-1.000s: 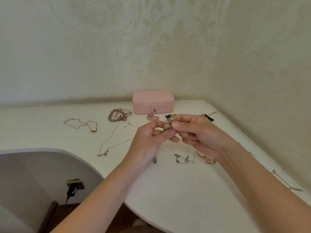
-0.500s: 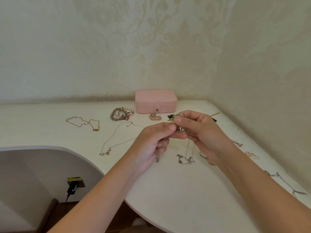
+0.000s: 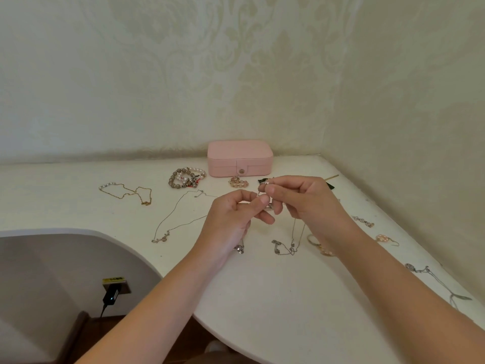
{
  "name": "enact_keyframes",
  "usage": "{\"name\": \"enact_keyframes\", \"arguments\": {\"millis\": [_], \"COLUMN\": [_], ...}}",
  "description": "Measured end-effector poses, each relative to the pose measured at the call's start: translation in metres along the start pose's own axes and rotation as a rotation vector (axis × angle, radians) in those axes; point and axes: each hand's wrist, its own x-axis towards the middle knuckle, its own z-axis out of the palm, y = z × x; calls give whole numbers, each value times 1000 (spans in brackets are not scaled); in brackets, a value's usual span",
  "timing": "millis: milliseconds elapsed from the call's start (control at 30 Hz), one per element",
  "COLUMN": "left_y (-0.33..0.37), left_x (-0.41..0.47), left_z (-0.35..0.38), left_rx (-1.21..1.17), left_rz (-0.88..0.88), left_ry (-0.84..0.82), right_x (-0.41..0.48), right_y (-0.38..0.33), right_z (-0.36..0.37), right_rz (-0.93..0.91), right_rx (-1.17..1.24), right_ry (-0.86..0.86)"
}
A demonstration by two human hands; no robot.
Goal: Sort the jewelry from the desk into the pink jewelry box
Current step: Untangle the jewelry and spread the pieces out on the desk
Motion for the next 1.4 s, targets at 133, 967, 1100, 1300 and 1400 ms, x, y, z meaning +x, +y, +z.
{"name": "enact_keyframes", "arguments": {"millis": [133,967,1100,1300,1400], "left_y": [2,4,5,5,5], "left_x": [-1,-1,-3,-2,-2], "left_z": [0,-1,-1,0,1], "left_rx": [-16,72,61,27,66], "left_rz": [12,8,60,-76,-127], "left_ry": [-8,139,96,3,-9], "right_x": [3,8,8,5,4], "right_y": [-2,-3,-4,-8,-10], "right_z": [-9,-28,-27,-24,-21], "right_rz": [28,59,54,63,68], "right_rx": [103,41,15,23,10], "right_ry": [10,44,41,24,41]}}
